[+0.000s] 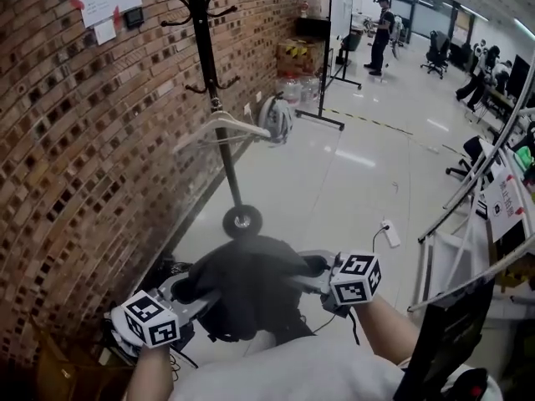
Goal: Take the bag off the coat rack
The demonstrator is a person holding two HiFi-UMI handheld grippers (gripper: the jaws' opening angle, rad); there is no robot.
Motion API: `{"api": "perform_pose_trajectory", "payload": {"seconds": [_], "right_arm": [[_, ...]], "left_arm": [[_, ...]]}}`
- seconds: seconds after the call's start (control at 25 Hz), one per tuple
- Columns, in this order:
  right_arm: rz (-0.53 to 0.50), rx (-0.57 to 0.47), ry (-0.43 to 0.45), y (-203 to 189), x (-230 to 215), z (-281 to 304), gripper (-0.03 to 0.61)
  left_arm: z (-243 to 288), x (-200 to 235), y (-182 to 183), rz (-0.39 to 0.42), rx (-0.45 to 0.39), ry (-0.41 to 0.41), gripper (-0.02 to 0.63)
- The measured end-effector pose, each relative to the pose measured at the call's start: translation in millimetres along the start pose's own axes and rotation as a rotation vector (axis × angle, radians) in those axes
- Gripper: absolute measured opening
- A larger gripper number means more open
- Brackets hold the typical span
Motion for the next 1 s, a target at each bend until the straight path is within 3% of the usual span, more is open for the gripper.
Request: {"api": "perform_pose_trajectory", "payload": {"seconds": [0.36, 1.0], "right_arm": [[-0.006, 0.016, 0.005, -32, 36, 1, 0.153], [-0.029, 0.0, -0.004, -32, 32, 2, 0.153]], "left_arm": [[-15, -30, -38, -0.034, -0.004, 0.003, 0.19], [-13, -28, -37, -0.023, -0.017, 0.029, 0.192]]}}
Point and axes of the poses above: the fingertips, and each gripper's own axes: z forward along the fingers, x to its left, y out of its top, the point moved 5 cm from there along -z, backward along the fingers, and after that the axes turned 13 degrees about x, right-handed, at the moved point
